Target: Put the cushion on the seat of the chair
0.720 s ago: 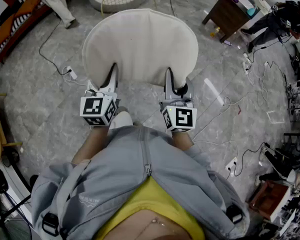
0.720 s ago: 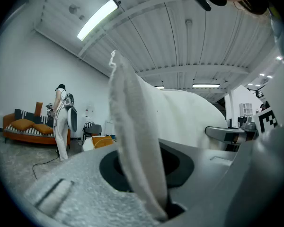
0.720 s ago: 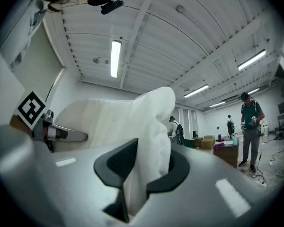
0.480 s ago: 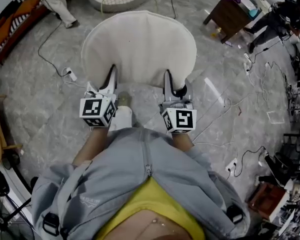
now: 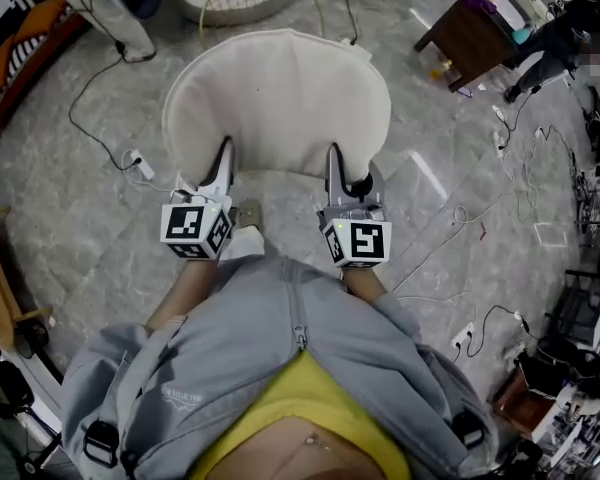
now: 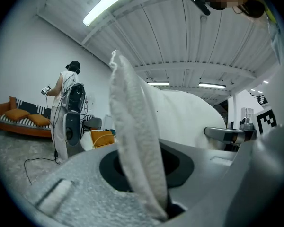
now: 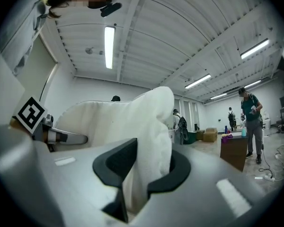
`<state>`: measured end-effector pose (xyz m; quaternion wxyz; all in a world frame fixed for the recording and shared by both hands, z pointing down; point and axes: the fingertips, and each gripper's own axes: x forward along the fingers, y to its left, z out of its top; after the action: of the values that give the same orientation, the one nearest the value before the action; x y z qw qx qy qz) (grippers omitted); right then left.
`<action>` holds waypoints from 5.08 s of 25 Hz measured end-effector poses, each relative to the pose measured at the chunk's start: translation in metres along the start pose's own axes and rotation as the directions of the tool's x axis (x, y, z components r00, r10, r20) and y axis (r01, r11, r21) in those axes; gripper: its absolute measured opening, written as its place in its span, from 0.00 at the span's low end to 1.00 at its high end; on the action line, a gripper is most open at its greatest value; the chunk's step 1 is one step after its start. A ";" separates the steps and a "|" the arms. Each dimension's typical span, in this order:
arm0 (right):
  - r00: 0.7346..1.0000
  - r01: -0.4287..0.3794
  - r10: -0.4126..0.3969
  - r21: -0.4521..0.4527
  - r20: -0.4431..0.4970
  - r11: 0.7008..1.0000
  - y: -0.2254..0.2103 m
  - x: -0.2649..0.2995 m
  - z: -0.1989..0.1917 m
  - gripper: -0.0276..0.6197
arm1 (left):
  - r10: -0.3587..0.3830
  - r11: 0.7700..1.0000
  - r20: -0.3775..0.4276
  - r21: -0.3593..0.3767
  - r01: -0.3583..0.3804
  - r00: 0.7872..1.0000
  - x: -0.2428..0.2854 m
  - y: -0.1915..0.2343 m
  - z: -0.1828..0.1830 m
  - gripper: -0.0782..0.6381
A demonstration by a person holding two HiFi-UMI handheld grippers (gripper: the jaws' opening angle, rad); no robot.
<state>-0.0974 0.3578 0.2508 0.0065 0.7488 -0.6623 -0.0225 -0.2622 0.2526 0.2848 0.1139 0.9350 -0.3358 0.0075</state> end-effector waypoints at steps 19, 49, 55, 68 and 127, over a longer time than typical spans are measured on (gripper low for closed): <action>0.995 0.104 -0.104 0.021 -0.004 0.994 -0.029 0.172 -0.005 0.16 | -0.092 0.996 0.019 0.000 0.092 0.996 0.154 0.100 0.037 0.20; 0.927 -0.369 0.370 0.038 -0.051 0.929 -0.199 0.496 -0.046 0.16 | 0.330 0.937 0.063 -0.138 -0.319 0.942 0.419 0.153 0.038 0.20; 0.864 -0.490 0.495 0.066 -0.091 0.869 -0.226 0.538 -0.070 0.16 | 0.438 0.887 0.017 -0.170 -0.430 0.899 0.456 0.150 0.021 0.20; 0.781 -0.583 0.594 0.119 -0.190 0.804 -0.234 0.590 -0.127 0.16 | 0.520 0.819 -0.081 -0.237 -0.523 0.851 0.489 0.168 -0.024 0.20; 0.528 -0.399 0.431 0.234 -0.732 0.887 -0.235 0.606 -0.566 0.18 | 0.171 0.707 -0.579 -0.492 -0.508 0.797 0.554 0.270 -0.447 0.21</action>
<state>0.2337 -0.2262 0.7918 0.2780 0.5068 -0.7542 0.3116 0.0251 -0.1989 0.8264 0.4953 0.7264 -0.4505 0.1551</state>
